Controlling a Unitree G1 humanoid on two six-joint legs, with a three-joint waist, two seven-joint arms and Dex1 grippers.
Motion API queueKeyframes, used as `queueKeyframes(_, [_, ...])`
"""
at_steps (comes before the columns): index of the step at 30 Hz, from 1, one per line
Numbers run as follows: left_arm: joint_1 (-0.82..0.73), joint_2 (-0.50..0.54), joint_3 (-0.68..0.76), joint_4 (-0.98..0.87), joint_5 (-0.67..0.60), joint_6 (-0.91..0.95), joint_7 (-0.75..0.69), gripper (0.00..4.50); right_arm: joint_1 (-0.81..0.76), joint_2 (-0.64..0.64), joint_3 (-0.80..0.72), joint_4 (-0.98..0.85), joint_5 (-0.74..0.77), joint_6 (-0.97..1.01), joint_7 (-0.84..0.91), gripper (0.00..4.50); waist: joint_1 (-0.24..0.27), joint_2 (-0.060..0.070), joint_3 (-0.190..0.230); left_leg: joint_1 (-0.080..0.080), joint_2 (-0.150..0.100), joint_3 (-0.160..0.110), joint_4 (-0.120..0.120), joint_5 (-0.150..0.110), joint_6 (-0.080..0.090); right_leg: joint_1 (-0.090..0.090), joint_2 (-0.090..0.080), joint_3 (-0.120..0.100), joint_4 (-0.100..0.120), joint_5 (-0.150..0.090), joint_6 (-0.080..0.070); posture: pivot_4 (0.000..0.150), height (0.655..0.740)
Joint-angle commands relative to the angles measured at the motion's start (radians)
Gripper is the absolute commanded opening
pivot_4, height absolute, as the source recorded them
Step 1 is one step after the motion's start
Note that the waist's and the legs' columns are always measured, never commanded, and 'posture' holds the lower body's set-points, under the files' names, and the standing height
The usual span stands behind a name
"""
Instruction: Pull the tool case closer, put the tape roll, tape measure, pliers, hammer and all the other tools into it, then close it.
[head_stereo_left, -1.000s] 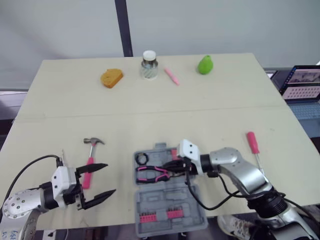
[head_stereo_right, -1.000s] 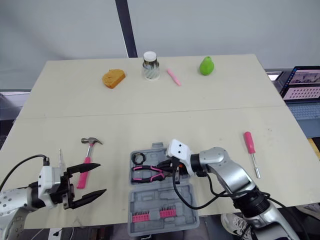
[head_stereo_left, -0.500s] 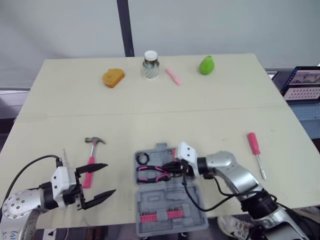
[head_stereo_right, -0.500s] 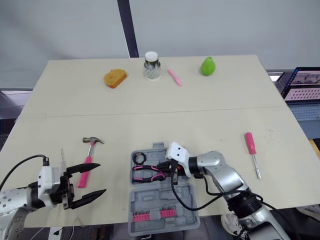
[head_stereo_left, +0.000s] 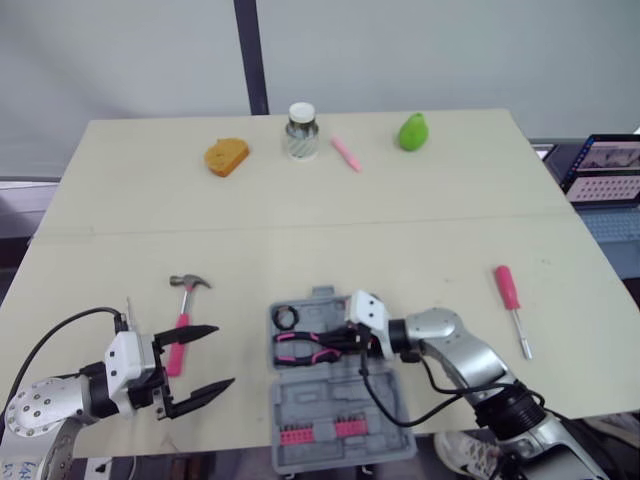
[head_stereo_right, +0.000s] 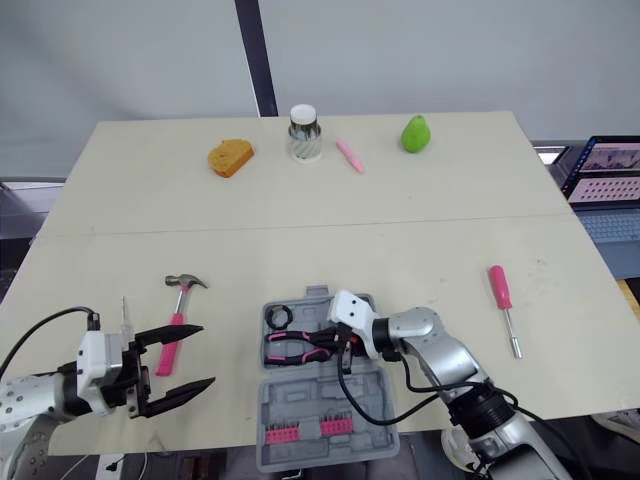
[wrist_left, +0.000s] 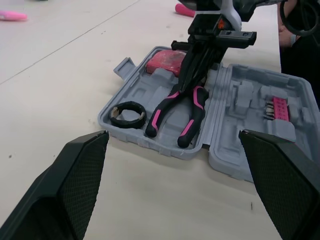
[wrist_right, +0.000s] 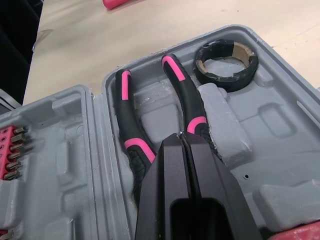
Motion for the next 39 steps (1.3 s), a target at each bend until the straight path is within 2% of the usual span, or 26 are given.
queueKeyframes(1, [0.01, 0.009, 0.019, -0.038, -0.01, 0.007, 0.01, 4.5, 0.019, -0.02, 0.037, 0.039, -0.053, 0.034, -0.01, 0.05, 0.0, -0.001, -0.001, 0.0, 0.0, 0.0, 0.0, 0.0, 0.0, 0.0, 0.0, 0.0, 0.0, 0.0, 0.0, 0.15, 0.695])
queueKeyframes(6, [0.012, 0.008, 0.018, -0.047, -0.012, 0.013, 0.015, 4.5, 0.016, -0.038, 0.076, 0.059, -0.111, 0.032, -0.017, 0.05, 0.001, -0.003, -0.003, 0.002, 0.0, 0.0, 0.0, 0.0, 0.0, 0.002, 0.0, 0.0, 0.0, 0.0, 0.0, 0.15, 0.695])
queueKeyframes(12, [0.011, 0.008, 0.017, -0.051, -0.012, 0.017, 0.017, 4.5, 0.006, -0.041, 0.104, 0.083, -0.162, 0.038, -0.037, 0.05, 0.001, -0.004, -0.006, 0.015, 0.001, -0.002, -0.002, -0.003, -0.002, 0.014, 0.0, 0.0, -0.001, 0.0, -0.001, 0.15, 0.695])
queueKeyframes(33, [0.007, 0.003, 0.007, -0.06, -0.009, 0.022, 0.025, 4.5, 0.026, -0.053, 0.142, 0.15, -0.233, 0.015, -0.075, 0.05, 0.001, -0.002, -0.024, 0.017, 0.002, -0.002, -0.002, -0.005, -0.004, 0.016, -0.001, 0.0, -0.003, -0.001, -0.002, 0.15, 0.695])
queueKeyframes(39, [0.006, 0.002, 0.001, -0.066, -0.007, 0.024, 0.03, 4.5, 0.027, -0.054, 0.141, 0.151, -0.233, 0.015, -0.079, 0.05, 0.002, -0.001, -0.026, 0.024, 0.003, -0.002, -0.003, -0.011, -0.008, 0.02, -0.002, 0.001, -0.005, -0.002, -0.004, 0.15, 0.695])
